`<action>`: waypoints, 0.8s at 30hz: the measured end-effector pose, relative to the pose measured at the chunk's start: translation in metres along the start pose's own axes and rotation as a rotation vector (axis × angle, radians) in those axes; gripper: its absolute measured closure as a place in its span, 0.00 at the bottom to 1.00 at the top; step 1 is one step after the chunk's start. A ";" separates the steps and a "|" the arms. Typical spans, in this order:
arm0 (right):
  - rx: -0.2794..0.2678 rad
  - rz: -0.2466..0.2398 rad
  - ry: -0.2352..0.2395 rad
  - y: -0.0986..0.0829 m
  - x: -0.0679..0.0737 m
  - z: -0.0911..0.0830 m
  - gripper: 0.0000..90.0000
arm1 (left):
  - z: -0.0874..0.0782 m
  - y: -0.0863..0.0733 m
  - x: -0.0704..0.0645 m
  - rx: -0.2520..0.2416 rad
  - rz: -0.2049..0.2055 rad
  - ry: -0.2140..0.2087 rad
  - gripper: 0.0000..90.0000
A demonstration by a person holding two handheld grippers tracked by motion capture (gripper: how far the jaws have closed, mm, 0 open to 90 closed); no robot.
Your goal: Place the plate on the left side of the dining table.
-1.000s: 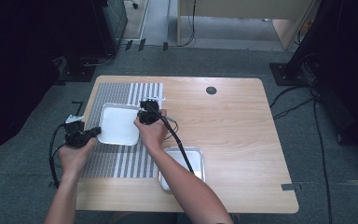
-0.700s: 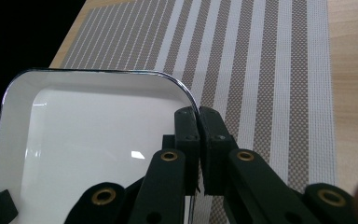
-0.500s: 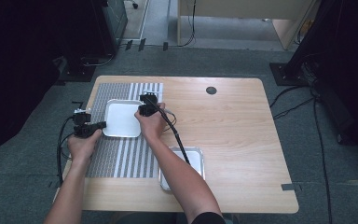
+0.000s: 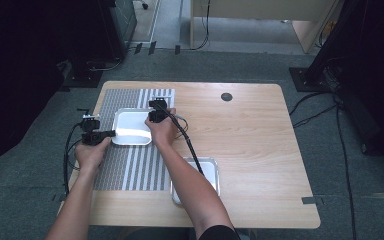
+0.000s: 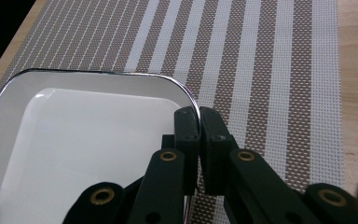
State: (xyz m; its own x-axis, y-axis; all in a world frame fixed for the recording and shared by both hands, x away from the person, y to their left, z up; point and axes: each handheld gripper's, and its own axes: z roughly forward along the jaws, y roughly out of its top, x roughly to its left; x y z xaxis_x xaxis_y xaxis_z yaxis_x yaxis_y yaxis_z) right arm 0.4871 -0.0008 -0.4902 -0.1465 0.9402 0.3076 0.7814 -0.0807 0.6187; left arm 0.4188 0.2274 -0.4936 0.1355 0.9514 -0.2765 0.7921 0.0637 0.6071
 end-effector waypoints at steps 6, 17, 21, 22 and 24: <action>0.006 0.008 0.005 0.000 -0.002 0.004 0.98 | 0.002 0.000 0.001 0.004 -0.002 -0.003 0.98; 0.010 -0.007 -0.003 -0.003 -0.005 0.008 0.96 | 0.004 0.003 0.000 0.013 0.001 0.003 0.98; 0.013 -0.023 -0.007 -0.005 -0.007 0.011 0.96 | 0.006 0.002 0.000 0.016 -0.002 -0.001 0.97; 0.013 -0.023 -0.007 -0.005 -0.007 0.011 0.96 | 0.006 0.002 0.000 0.016 -0.002 -0.001 0.97; 0.010 -0.018 0.007 -0.005 -0.009 0.011 0.96 | 0.006 0.002 -0.001 0.019 0.005 0.000 0.97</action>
State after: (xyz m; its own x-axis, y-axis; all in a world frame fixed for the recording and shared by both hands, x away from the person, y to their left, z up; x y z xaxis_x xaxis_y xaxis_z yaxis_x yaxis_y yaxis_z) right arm 0.4914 -0.0048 -0.5041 -0.1645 0.9391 0.3018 0.7847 -0.0608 0.6168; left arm 0.4238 0.2252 -0.4965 0.1389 0.9518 -0.2735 0.8027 0.0535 0.5939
